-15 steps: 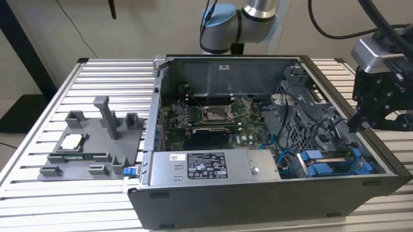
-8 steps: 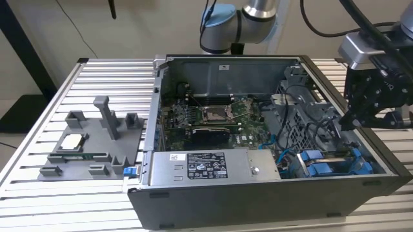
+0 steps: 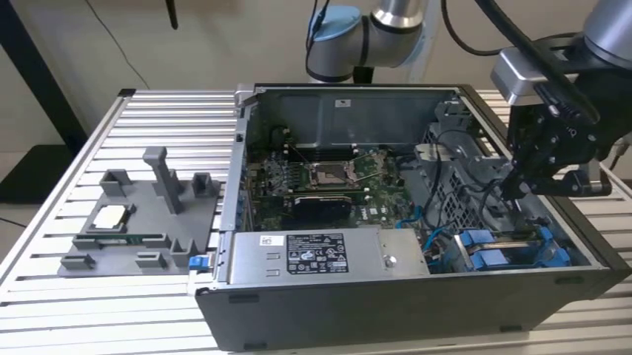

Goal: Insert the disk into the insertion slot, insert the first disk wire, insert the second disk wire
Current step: 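Insert the second disk wire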

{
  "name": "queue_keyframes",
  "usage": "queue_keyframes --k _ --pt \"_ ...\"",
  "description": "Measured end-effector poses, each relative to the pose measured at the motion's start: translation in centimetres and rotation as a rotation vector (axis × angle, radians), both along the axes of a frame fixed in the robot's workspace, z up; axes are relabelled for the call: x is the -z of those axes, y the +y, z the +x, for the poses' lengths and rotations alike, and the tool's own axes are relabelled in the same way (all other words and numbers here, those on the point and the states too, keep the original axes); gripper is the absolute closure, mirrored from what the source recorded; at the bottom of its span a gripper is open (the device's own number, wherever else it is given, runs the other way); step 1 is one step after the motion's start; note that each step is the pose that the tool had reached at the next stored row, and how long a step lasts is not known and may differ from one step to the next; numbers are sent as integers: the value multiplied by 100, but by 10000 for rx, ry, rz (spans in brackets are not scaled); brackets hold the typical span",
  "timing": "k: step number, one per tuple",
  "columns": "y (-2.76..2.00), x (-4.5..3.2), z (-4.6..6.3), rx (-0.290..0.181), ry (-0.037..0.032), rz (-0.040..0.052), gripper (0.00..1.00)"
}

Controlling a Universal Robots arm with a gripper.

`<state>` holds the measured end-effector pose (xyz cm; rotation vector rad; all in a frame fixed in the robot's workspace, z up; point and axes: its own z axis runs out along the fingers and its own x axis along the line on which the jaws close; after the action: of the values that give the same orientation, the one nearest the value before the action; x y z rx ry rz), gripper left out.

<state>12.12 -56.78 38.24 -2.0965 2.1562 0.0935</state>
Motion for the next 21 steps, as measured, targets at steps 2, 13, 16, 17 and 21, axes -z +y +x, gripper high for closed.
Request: queue_keyframes --k 2,13,16,17,21 --pt "-1 0 -4 -8 2 -2 84" --pt "-31 80 1 -8 137 -83 84" --pt "-90 122 11 -9 159 -52 84" --pt "-119 134 17 -9 175 -43 84" --pt "-184 190 29 -8 240 -38 84"
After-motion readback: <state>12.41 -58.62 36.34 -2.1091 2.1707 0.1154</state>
